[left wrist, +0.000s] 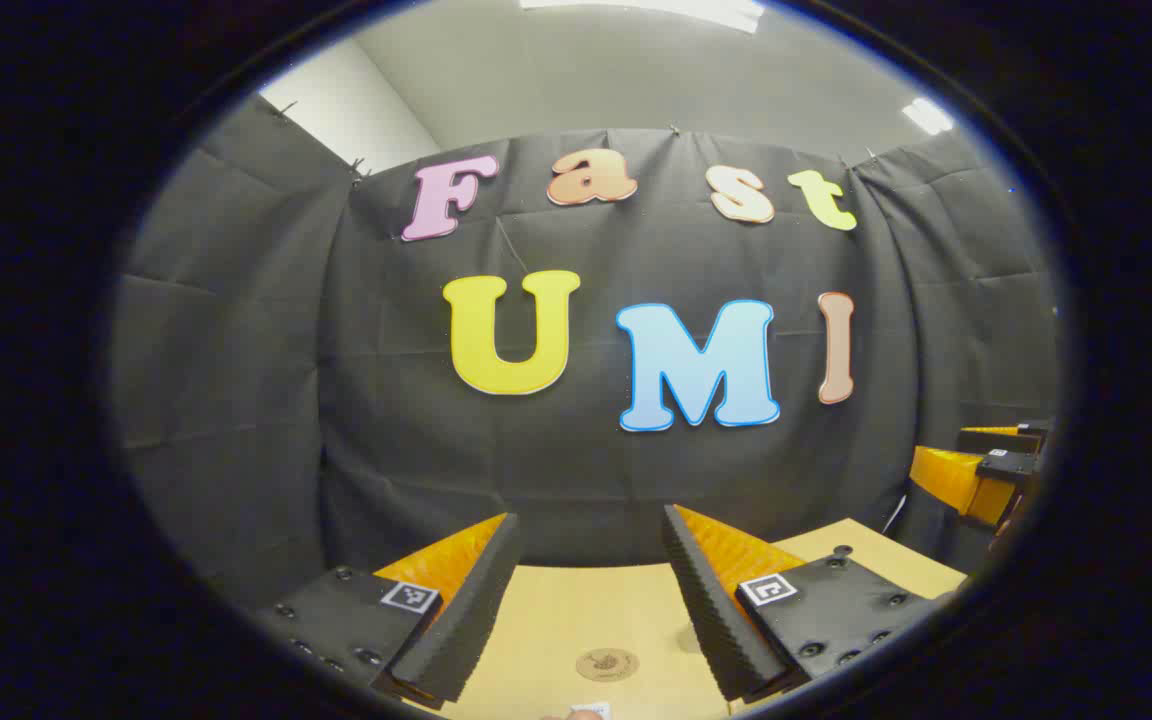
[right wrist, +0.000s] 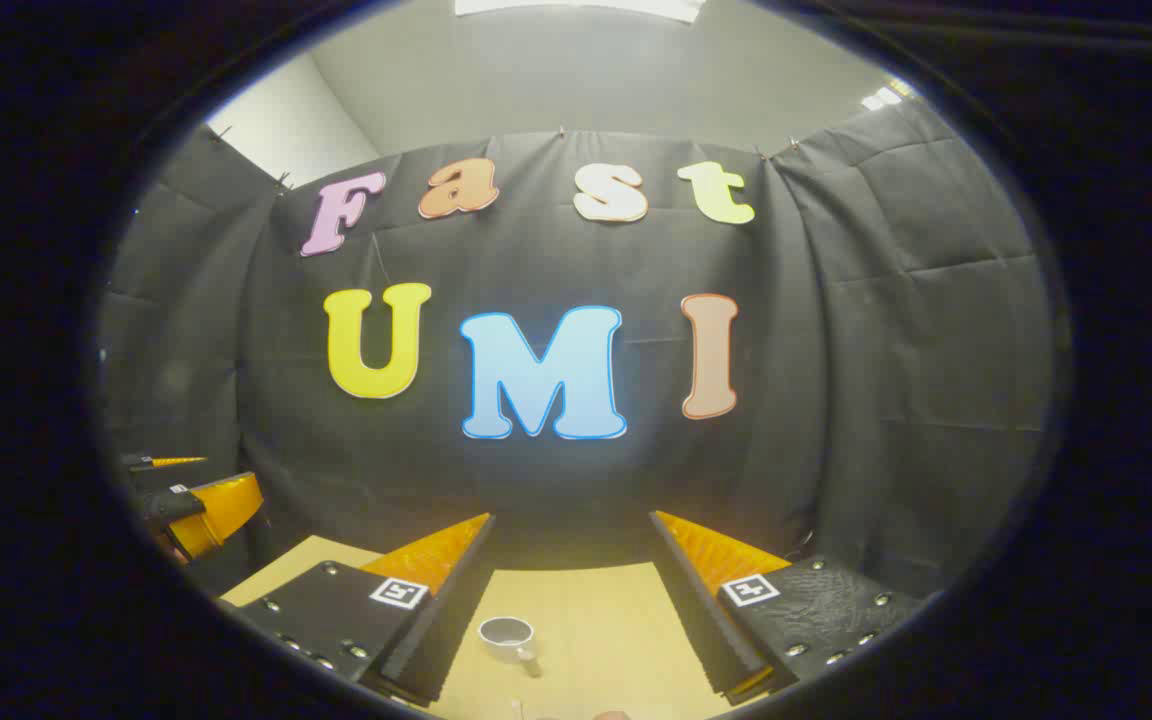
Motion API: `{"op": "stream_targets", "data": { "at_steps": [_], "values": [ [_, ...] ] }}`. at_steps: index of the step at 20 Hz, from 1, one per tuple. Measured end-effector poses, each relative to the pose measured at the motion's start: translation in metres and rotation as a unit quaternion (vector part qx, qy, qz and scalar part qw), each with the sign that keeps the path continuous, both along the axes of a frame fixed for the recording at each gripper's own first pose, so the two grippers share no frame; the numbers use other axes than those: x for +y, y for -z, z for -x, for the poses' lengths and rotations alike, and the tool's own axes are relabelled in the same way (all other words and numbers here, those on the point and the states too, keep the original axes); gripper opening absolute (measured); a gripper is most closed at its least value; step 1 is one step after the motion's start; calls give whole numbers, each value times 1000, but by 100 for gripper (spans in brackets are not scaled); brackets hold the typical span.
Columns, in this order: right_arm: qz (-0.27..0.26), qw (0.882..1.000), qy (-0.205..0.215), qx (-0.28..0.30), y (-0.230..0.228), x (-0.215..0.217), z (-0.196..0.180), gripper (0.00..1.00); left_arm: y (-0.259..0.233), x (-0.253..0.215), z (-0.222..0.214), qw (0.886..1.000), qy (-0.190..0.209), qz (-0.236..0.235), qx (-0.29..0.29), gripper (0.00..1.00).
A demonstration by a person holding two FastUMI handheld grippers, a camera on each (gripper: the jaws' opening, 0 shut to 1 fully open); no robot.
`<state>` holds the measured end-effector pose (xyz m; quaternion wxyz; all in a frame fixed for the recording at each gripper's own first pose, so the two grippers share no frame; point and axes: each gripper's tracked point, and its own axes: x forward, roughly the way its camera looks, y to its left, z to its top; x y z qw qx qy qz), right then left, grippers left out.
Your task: Put the toothbrush and toothpaste on the desktop into the cup, then pick up the cup and place it on the coaster on the desktop.
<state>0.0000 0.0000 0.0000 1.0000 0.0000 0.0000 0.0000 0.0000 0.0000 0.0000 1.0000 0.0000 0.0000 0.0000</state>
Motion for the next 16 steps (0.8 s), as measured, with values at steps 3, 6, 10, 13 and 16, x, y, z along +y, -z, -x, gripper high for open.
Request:
{"op": "stream_targets", "data": {
  "at_steps": [3, 6, 10, 13, 16],
  "values": [
    [8, 1000, -13, 9, 3, 6, 2, 92, 4, 2, 1, 1000, -2, -1, 6, 94],
    [17, 999, -24, 18, 5, 15, 3, 91, 4, 1, 3, 1000, -2, 5, 10, 87],
    [27, 999, -33, 30, 13, 22, 5, 91, 10, 2, 4, 1000, -5, 7, 17, 94],
    [33, 997, -35, 53, 25, 26, 3, 91, 20, 1, 4, 999, -6, 7, 31, 94],
    [28, 994, -45, 91, 44, 32, -2, 91, 41, -1, 1, 999, -5, 4, 54, 94]
  ]
}}
